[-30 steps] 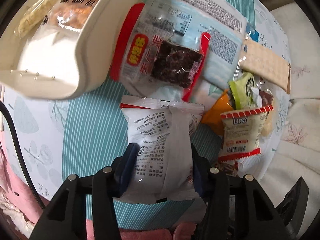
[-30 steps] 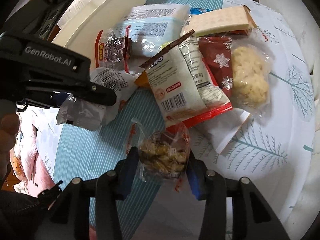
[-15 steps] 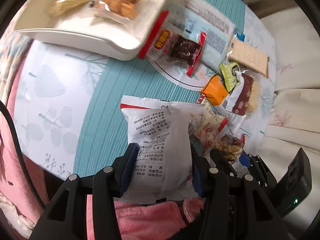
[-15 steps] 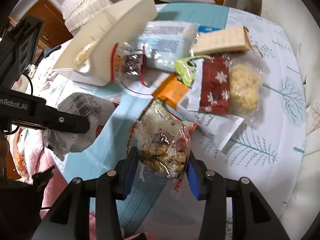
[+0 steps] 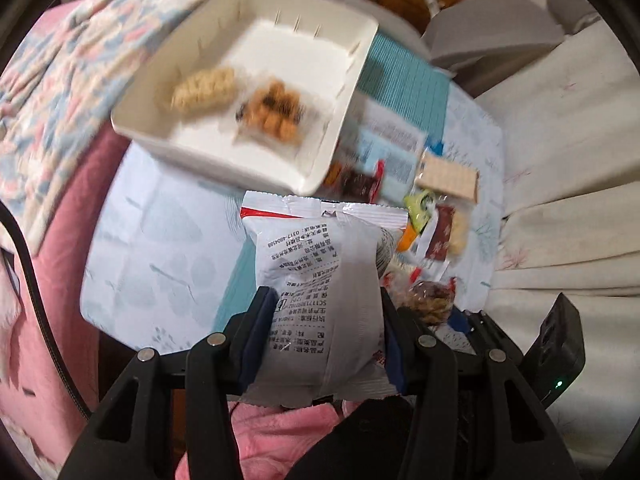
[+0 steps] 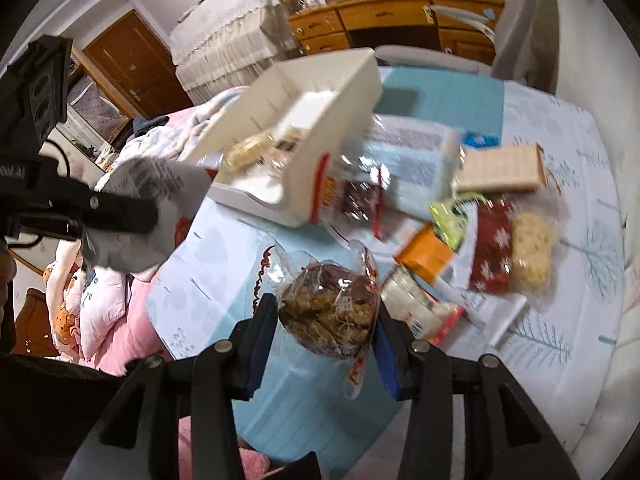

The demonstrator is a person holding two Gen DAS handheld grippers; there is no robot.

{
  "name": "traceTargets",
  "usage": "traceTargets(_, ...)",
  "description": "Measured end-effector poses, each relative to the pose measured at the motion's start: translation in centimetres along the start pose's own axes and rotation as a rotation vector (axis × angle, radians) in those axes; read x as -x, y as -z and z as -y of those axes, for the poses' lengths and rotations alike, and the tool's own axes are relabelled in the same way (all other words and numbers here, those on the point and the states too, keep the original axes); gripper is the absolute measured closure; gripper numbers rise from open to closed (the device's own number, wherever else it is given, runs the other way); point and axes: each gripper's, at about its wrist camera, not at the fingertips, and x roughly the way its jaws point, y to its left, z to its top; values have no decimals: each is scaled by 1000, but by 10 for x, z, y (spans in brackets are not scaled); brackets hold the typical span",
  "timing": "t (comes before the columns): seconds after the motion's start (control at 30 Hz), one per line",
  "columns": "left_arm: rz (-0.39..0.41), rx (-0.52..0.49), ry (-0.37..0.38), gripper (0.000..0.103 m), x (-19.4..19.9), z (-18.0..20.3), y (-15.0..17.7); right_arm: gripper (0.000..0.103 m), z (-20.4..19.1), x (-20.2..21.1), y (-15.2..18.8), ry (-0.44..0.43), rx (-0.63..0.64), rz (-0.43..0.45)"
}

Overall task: Organize snacks
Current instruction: 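Lift both bags and lower them into the white tray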

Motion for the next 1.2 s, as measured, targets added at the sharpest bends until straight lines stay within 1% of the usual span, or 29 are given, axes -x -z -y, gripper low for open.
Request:
traceTargets(0.13, 72, -27, -12, 55, 21, -7, -15, 57, -17, 5, -12, -27, 3, 56)
traceTargets(0.23, 120, -45, 8, 55, 32, -13, -26, 57, -28, 7, -20, -23, 1, 75)
traceTargets(0.37, 174, -80, 53, 55, 47, -27, -42, 57, -43, 2, -33, -7, -6, 93)
traceTargets(0.5, 192, -123, 107, 55, 55, -42, -58, 57, -56, -4, -45, 1, -28, 111)
traceTargets(0.63, 206, -168, 143, 55, 58, -53, -70, 57, -73, -14, -59, 11, -54, 131)
traceTargets(0.77, 241, -248, 169, 55, 63, -62, -85, 57, -84, -25, -71, 22, -89, 154)
traceTargets(0.87, 256, -306, 209, 55, 66, -68, -97, 57, -92, -35, -82, 34, -120, 173)
traceTargets(1.0, 305, -397, 240, 55, 71, -74, -114, 57, -100, -46, -95, 52, -160, 208)
traceTargets(1.07, 324, -441, 249, 54, 71, -77, -122, 57, -104, -53, -102, 64, -185, 225)
traceTargets(1.2, 319, -488, 227, 54, 64, -83, -136, 57, -108, -65, -111, 85, -222, 248)
